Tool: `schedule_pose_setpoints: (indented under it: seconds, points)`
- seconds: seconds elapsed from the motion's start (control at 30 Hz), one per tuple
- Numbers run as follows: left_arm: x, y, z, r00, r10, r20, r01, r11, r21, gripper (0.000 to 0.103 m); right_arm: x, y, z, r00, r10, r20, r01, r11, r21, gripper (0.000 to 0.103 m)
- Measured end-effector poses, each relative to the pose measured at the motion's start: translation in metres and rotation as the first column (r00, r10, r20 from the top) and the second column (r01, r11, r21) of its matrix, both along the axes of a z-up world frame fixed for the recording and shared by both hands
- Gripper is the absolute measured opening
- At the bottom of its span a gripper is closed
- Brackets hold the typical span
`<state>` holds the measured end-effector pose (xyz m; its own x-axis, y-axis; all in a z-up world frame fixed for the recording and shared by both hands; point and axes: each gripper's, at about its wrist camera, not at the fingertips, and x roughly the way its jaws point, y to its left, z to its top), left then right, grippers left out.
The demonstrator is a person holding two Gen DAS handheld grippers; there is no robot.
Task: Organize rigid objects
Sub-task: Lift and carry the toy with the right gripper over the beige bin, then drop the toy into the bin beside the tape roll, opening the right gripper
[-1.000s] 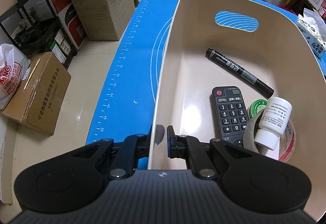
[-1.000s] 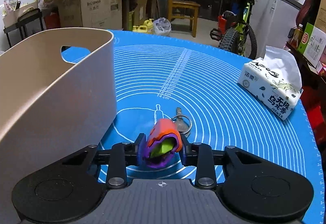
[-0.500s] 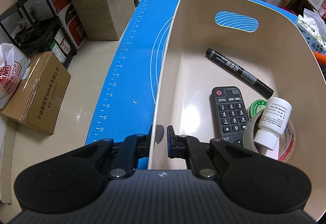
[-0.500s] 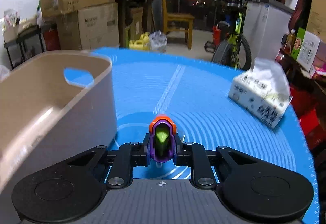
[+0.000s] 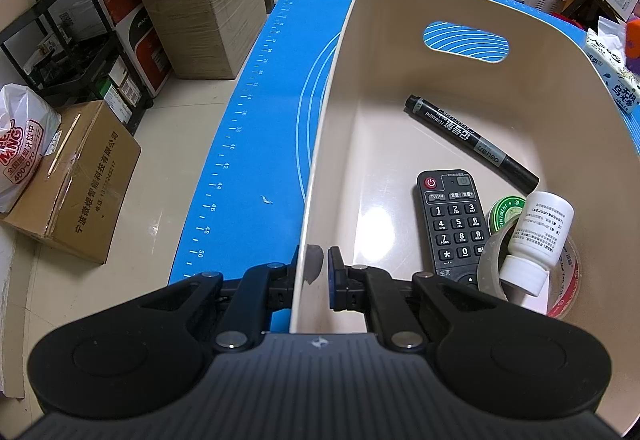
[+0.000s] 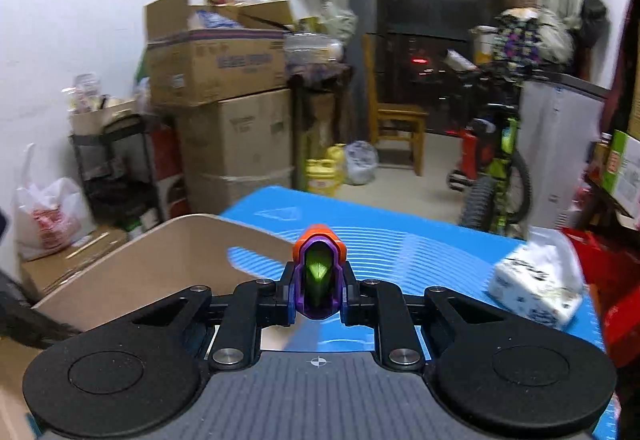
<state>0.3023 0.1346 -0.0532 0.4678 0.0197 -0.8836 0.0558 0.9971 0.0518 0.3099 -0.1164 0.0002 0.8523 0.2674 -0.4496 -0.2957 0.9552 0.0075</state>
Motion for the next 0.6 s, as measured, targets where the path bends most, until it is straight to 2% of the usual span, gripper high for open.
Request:
schedule_pose_setpoints:
  seconds: [0.2, 0.4, 0.6]
  points:
    - [0.0, 0.0, 0.0, 1.0, -0.001, 0.001, 0.001, 1.0, 0.002, 0.01, -0.006, 0.036, -0.015, 0.99, 0.132, -0.057, -0.134, 0.99, -0.035, 0.029]
    - [0.0, 0.0, 0.0, 1.0, -0.001, 0.001, 0.001, 1.0, 0.002, 0.01, -0.013, 0.074, -0.033, 0.957, 0.251, -0.149, -0.264, 0.961, -0.081, 0.029]
    - [0.0, 0.001, 0.0, 1.0, -0.003, 0.001, 0.003, 1.0, 0.002, 0.01, -0.012, 0.094, -0.049, 0.933, 0.285, -0.218, -0.316, 0.941, -0.124, 0.029]
